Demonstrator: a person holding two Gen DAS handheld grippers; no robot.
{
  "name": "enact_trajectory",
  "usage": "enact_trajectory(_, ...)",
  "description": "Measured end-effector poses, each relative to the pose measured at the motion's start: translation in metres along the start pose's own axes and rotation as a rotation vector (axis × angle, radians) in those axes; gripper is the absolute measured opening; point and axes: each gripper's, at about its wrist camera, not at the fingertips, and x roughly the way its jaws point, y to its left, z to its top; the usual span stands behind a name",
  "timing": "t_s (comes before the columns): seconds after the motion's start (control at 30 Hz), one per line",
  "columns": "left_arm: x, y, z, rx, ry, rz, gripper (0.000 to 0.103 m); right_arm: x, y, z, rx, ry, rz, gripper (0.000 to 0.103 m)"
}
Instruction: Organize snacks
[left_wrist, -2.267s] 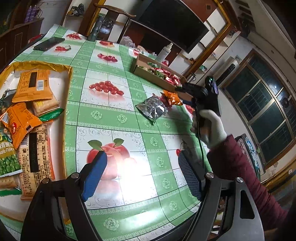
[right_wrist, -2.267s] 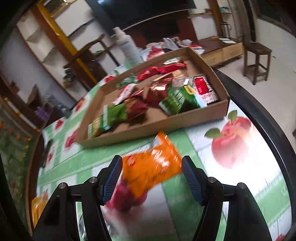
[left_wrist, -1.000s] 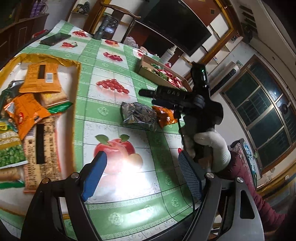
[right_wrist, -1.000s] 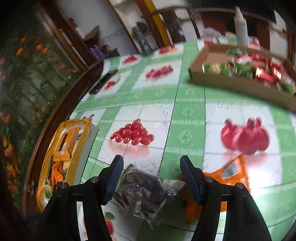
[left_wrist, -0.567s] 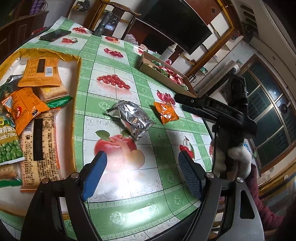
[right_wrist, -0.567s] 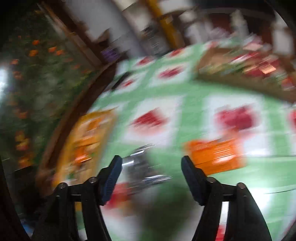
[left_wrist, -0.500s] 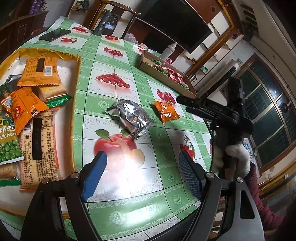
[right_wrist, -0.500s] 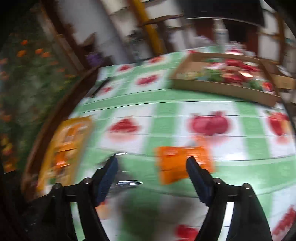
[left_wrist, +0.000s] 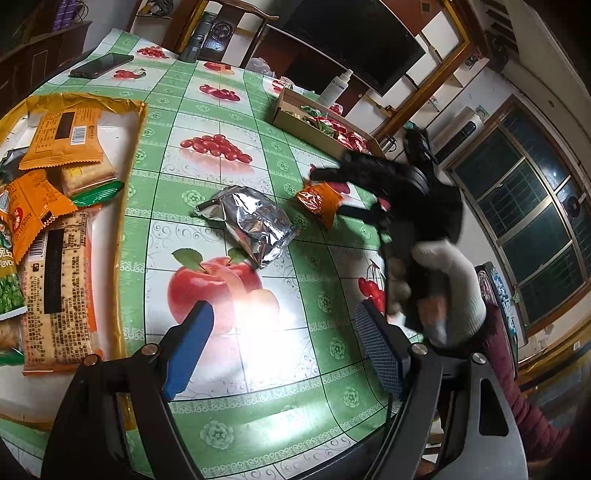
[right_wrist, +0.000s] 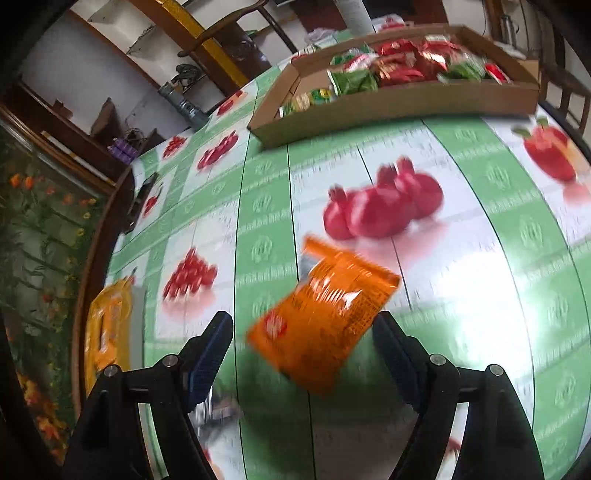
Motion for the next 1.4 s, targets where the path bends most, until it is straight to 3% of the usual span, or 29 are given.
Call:
enact_trajectory(0.1, 0.0, 0.0, 0.0, 0.001, 0.001, 0.004, 0.08, 0.011, 0.017, 0.009, -0.014, -0.012, -0.049, 0.081)
enact_trajectory(0.2, 0.001, 0.0, 0.002, 0.005, 0.001, 0.013, 0.08, 0.02, 0.037, 0.005, -0.126, -0.022, -0.132, 0.082)
enact_trajectory(0.27, 0.002, -0.001, 0.003, 0.006, 0.002, 0.016, 0.08, 0.022, 0.046, -0.006, -0.221, -0.038, -0.205, 0.074)
enact_trajectory(0.3, 0.003, -0.002, 0.005, 0.007, 0.004, 0.02, 0.08, 0.021, 0.048, -0.009, -0.249, -0.049, -0.233, 0.06)
enact_trajectory(0.33, 0.005, -0.004, 0.006, 0.011, 0.005, 0.026, 0.08, 0.019, 0.048, -0.013, -0.27, -0.062, -0.24, 0.056)
enact_trajectory(0.4, 0.01, -0.009, 0.01, 0.027, 0.008, 0.043, 0.079, 0.013, 0.04, -0.015, -0.257, -0.076, -0.215, 0.051)
enact_trajectory(0.43, 0.011, -0.011, 0.011, 0.033, 0.009, 0.049, 0.079, 0.009, 0.034, -0.016, -0.244, -0.091, -0.21, 0.041)
enact_trajectory(0.53, 0.023, -0.017, 0.022, 0.06, 0.011, 0.078, 0.079, 0.0, 0.017, -0.017, -0.201, -0.126, -0.166, 0.041)
enact_trajectory(0.67, 0.055, -0.017, 0.039, 0.077, 0.05, 0.164, 0.079, -0.008, 0.003, -0.024, -0.228, -0.21, -0.186, 0.041)
enact_trajectory(0.9, 0.108, -0.01, 0.069, 0.048, 0.093, 0.275, 0.079, -0.016, -0.007, -0.02, -0.181, -0.193, -0.078, 0.041)
enact_trajectory(1.1, 0.129, -0.022, 0.074, 0.16, 0.104, 0.397, 0.082, -0.019, -0.01, -0.019, -0.15, -0.186, -0.018, 0.041)
enact_trajectory(1.17, 0.13, -0.026, 0.07, 0.199, 0.096, 0.401, 0.081, -0.02, -0.012, -0.018, -0.139, -0.181, 0.001, 0.041)
enact_trajectory(1.23, 0.126, -0.029, 0.066, 0.217, 0.08, 0.377, 0.064, -0.019, -0.012, -0.019, -0.131, -0.177, 0.016, 0.041)
enact_trajectory(1.4, 0.11, -0.02, 0.066, 0.164, 0.045, 0.33, 0.062, -0.017, -0.014, -0.019, -0.117, -0.172, 0.041, 0.041)
